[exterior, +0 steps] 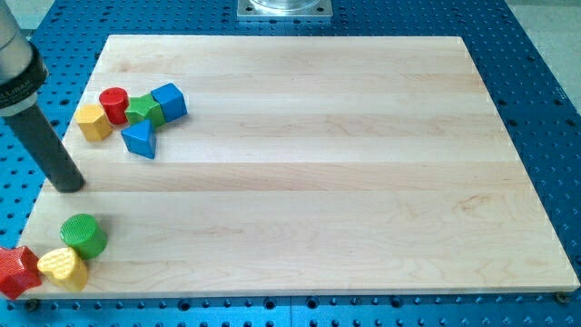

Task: Push the hexagon into the red circle

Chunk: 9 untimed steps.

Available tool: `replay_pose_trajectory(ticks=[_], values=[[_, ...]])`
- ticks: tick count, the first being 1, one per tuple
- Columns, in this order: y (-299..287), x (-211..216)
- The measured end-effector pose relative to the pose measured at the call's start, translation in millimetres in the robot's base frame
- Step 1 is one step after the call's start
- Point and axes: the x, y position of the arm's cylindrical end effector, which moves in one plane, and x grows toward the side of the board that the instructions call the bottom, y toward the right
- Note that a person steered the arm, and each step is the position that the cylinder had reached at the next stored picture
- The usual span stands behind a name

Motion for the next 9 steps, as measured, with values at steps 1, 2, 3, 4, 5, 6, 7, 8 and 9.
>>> replay_pose_trajectory(ticks=[1, 2, 3, 4, 5, 6, 7, 8, 9], values=[[0.0, -1.5], [-13.1, -24.5], [-17.5, -57.8], [-11.4, -78.1], [60.6, -91.5], [64.8, -92.2], [-6.3, -74.8], [-36.3, -8.0], [-37.5, 11.5]])
